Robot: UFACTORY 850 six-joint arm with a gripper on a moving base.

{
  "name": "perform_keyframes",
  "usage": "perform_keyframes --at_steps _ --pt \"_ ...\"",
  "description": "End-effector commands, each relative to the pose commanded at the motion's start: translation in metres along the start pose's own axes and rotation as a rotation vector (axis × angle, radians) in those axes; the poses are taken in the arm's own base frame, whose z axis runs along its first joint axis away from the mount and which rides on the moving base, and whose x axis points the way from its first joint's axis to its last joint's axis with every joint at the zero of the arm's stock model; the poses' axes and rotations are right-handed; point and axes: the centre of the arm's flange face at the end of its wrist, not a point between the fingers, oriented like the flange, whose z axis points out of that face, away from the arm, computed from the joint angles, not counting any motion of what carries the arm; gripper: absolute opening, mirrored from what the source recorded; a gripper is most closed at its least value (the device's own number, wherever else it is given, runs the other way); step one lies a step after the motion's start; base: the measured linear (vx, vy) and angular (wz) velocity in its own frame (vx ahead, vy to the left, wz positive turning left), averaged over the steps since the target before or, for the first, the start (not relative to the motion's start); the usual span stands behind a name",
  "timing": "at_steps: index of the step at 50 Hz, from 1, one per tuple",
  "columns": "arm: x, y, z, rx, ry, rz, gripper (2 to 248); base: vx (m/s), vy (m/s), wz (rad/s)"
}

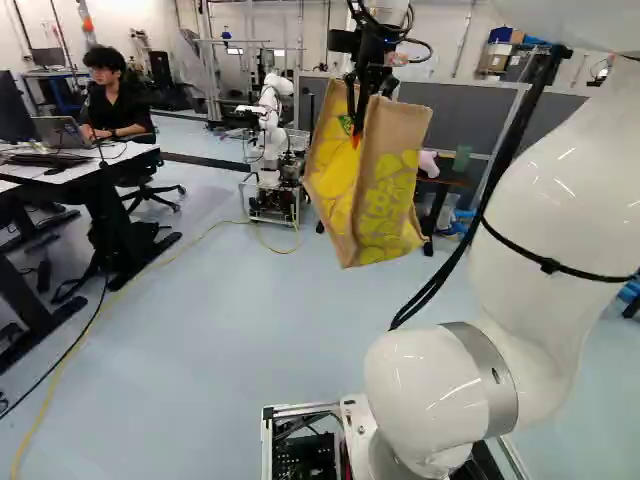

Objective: Pick up the bag on the ground and place it on the table

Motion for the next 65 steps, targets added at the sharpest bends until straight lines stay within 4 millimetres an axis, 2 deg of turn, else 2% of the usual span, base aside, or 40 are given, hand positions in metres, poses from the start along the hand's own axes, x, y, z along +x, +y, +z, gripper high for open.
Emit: perform_keyframes --at_steps 30,65 --pt "0.0000 0.0000 0.0000 0.000 0.000 0.000 21 0.200 -0.140 -0.302" --pt "0.0000 0.0000 0.0000 0.000 0.000 0.000 21 0.217 -0.052 -0.056"
